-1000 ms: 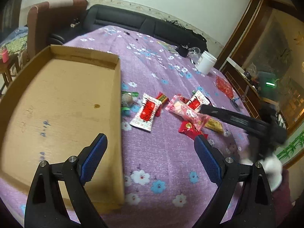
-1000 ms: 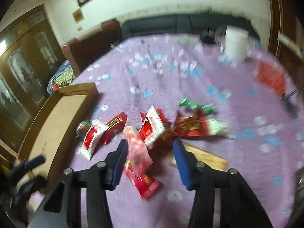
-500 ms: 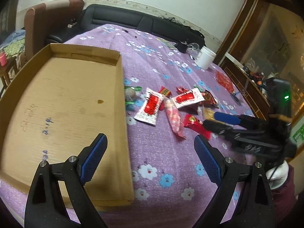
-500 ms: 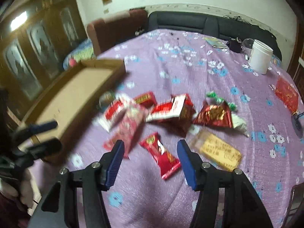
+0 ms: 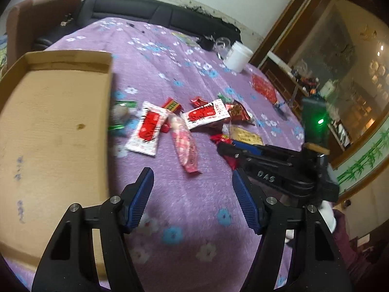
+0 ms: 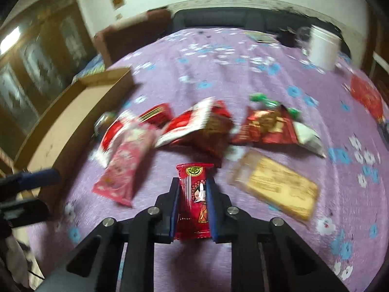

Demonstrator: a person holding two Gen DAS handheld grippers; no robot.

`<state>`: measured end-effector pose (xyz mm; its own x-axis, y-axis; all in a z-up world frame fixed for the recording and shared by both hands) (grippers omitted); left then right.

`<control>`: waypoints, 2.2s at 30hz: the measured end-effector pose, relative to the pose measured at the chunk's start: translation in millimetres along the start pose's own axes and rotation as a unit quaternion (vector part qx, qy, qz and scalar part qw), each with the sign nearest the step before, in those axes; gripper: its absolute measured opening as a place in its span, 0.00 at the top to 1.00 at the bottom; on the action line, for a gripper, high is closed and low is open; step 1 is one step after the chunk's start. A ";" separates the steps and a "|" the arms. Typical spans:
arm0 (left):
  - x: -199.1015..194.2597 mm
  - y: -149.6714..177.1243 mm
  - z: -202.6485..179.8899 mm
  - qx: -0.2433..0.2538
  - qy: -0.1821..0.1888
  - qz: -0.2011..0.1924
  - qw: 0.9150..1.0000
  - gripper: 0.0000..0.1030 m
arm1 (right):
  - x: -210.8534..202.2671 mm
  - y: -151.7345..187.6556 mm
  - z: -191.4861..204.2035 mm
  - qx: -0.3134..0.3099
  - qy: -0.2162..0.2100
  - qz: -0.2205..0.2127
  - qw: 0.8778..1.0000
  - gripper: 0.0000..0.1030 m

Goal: Organize snacks
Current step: 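Grasp the pink cartoon snack with the left tool, then drop the pink snack into the box with the left tool while the right drops the red snack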

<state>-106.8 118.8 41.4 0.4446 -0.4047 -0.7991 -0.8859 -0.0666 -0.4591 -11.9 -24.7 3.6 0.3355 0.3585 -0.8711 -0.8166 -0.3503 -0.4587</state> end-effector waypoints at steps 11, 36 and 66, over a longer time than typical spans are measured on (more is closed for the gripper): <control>72.8 -47.2 -23.9 0.056 -0.079 0.043 0.994 0.51 | -5.4 -2.1 -28.3 0.067 -0.051 -0.003 0.996 0.78; -68.8 13.2 98.7 -0.076 -0.074 -0.075 0.992 0.78 | -61.3 16.5 -26.3 0.108 -0.038 -0.103 0.988 0.78; -108.8 48.4 180.6 -0.159 -0.051 -0.113 0.979 0.68 | 16.2 -38.8 201.9 -0.087 -0.137 0.018 0.987 0.58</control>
<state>-174.2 324.4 36.0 0.6302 -0.2554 -0.7332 -0.7529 -0.4317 -0.4967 -69.7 169.4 42.6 0.1481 0.5557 -0.8181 -0.7245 -0.5021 -0.4723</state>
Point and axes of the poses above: each gripper's, at about its wrist camera, not at the fingertips, and x roughly the way its jaws point, z to its left, y to its underside, the point moved 1 cm from there along x, roughly the way its jaws point, and after that the axes turned 11 degrees about z, right-handed, at the moved point
